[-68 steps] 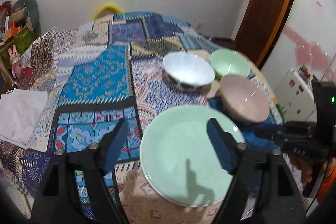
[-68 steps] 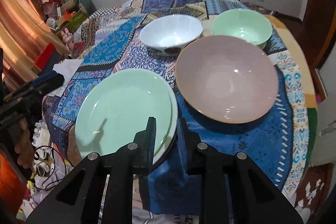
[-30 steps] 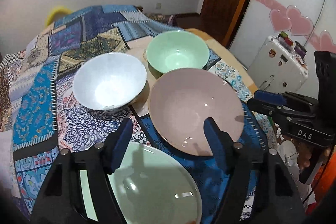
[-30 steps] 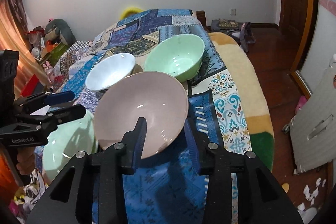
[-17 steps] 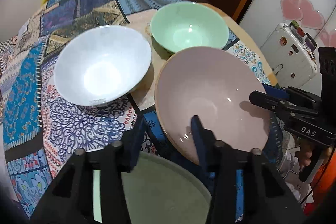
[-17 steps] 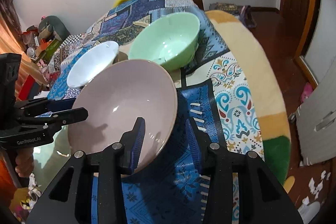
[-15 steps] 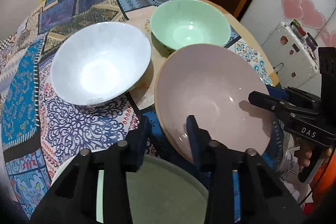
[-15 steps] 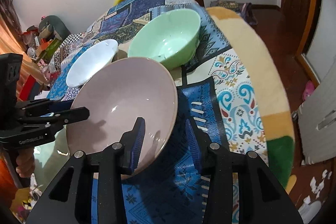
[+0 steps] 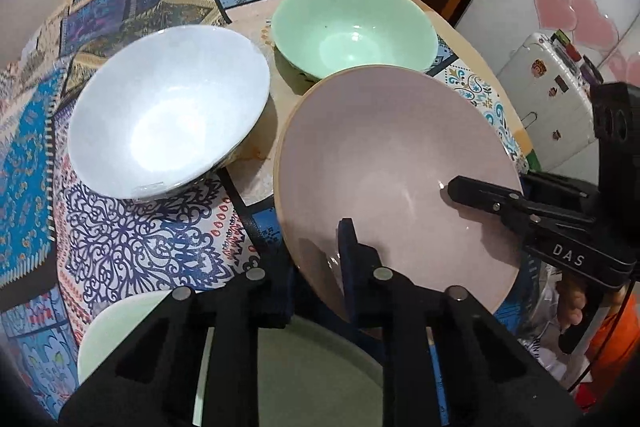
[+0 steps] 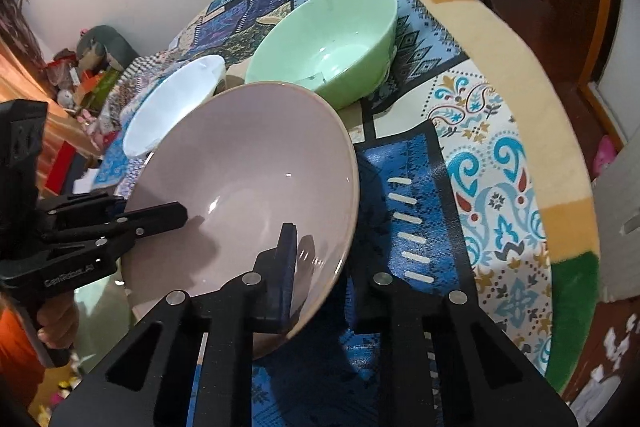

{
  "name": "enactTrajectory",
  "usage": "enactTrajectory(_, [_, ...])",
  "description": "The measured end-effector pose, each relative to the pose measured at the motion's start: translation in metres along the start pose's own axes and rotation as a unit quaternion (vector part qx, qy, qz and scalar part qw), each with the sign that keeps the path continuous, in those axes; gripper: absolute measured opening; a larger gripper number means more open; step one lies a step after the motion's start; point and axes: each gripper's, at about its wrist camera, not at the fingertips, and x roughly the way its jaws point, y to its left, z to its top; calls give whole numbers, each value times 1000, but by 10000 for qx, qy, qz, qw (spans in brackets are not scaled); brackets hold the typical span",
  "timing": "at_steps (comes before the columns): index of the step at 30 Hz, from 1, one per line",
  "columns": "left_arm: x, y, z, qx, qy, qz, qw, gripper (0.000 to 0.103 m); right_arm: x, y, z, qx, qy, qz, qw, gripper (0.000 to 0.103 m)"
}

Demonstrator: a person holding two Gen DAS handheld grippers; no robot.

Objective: Organize plates and bowls
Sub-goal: 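Lift the pink bowl off the bed with both grippers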

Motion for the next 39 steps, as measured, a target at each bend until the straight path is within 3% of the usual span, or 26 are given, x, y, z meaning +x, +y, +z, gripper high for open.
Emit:
enactTrajectory(3, [-1, -2, -2, 29, -40, 73, 10000, 18, -2, 3, -1, -28, -61, -125, 9999, 18])
enactTrajectory(10, [-9, -1, -4, -93, -30, -35, 9999, 18, -8, 3, 0, 132, -70, -9, 9999, 18])
enactTrajectory(18, [-40, -2, -14, -82, -273, -67, 9996, 18, -24, 15, -2, 109, -235, 84, 9996, 18])
enactTrajectory(28, [-85, 3, -28, -141, -671, 59, 9976, 18, -42, 46, 3, -113, -481, 105, 9987, 18])
enactTrajectory(39, [-135, 34, -56, -381, -1050, 256, 9934, 18, -44, 95, 6, -497, -590, 228, 9968, 18])
